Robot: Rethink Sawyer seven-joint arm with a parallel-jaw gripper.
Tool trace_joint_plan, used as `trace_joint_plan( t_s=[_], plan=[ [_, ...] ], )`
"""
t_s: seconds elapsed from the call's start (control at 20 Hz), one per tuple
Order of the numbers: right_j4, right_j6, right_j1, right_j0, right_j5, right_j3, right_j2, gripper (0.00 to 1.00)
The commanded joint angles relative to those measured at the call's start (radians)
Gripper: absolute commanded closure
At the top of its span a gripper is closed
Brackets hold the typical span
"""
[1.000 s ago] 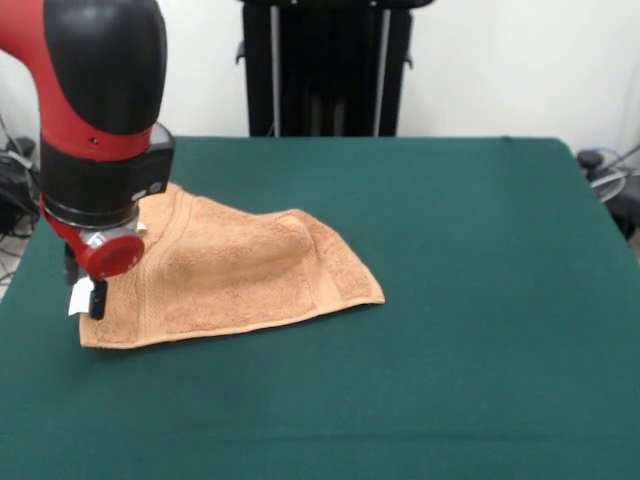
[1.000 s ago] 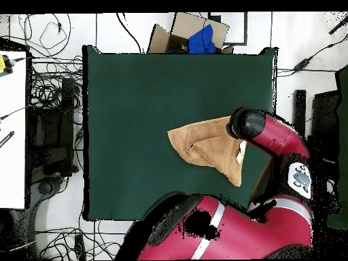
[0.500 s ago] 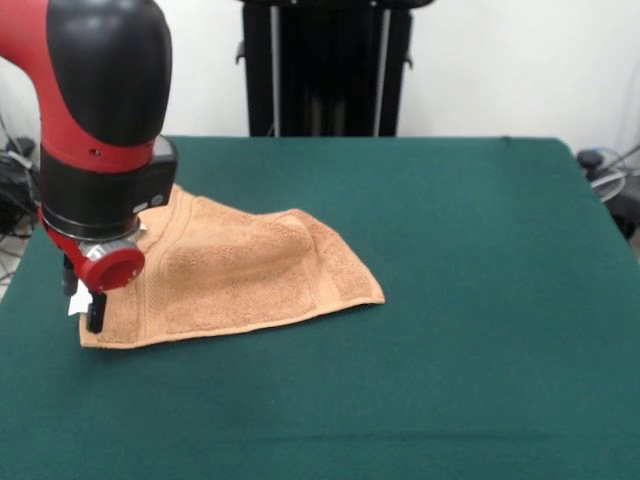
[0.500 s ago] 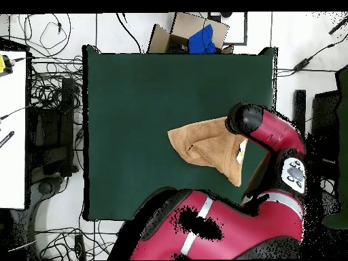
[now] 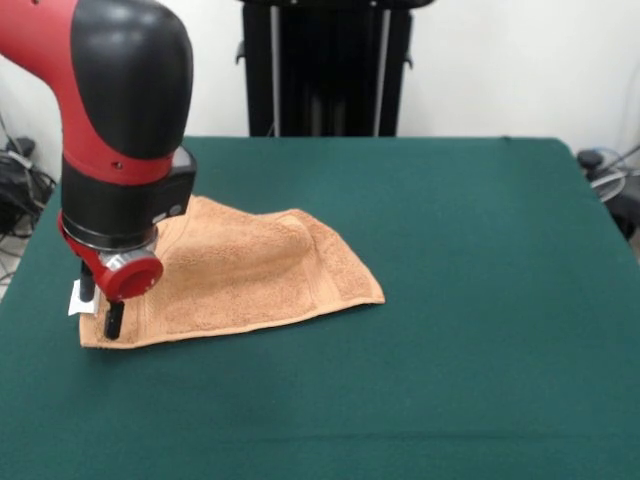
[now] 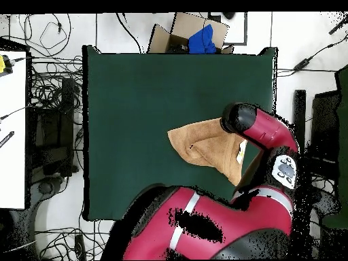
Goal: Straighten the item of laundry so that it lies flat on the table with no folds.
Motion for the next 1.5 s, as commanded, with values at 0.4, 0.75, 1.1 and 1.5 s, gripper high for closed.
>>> trace_joint_plan(
  t_s=[0.4,0.75,1.1,1.5],
  plan=[
    [0.051,0.232,0.082,0.012,-0.009,-0.007,-0.022,0.00],
    [0.062,0.242,0.093,0.014,-0.023,-0.019,-0.036,0.00],
    [0.080,0.249,0.071,0.028,0.056,-0.041,-0.048,0.00],
    [0.106,0.244,0.054,0.039,0.147,-0.075,-0.067,0.00]
  ],
)
